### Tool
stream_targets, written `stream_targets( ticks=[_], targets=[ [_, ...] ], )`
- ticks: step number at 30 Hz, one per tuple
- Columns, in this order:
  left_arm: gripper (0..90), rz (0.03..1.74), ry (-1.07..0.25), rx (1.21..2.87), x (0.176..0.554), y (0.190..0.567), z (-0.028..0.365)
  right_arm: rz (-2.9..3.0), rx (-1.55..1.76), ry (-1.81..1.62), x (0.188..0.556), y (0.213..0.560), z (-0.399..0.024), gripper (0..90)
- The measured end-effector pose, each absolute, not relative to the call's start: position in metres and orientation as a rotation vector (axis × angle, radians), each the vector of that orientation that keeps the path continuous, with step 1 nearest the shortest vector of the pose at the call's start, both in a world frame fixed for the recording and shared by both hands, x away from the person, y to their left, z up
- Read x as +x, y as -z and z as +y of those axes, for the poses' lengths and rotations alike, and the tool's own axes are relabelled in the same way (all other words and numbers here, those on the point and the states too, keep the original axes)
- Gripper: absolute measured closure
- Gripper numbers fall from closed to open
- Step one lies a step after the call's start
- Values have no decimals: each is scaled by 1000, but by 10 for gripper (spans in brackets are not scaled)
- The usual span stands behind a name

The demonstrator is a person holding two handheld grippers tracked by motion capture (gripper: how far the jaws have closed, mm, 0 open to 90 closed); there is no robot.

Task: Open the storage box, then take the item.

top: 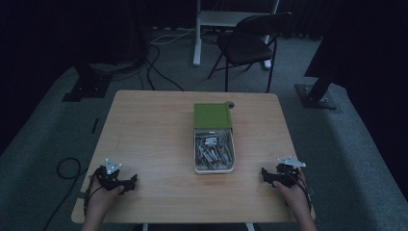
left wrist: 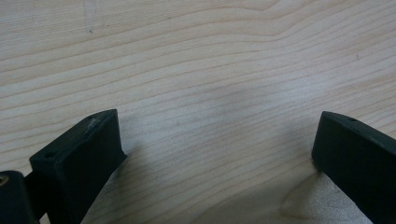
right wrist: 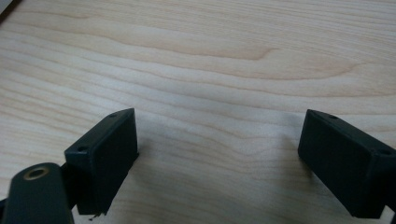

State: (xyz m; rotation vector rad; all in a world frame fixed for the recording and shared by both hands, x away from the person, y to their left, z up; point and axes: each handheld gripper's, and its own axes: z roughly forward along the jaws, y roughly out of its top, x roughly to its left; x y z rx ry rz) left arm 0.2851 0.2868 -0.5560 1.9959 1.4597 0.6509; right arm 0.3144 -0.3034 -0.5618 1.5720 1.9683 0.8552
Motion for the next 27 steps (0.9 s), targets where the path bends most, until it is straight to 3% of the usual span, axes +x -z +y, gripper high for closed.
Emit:
stream_targets(
  ticks=[3, 27],
  targets=[
    [24, 1477, -604, 1987, 288, 556, 289, 1965, 1573, -853, 315, 562, -303, 115],
    [23, 1500, -614, 1972, 291, 556, 285, 1945, 1585, -849, 314, 561, -302, 131]
  ],
)
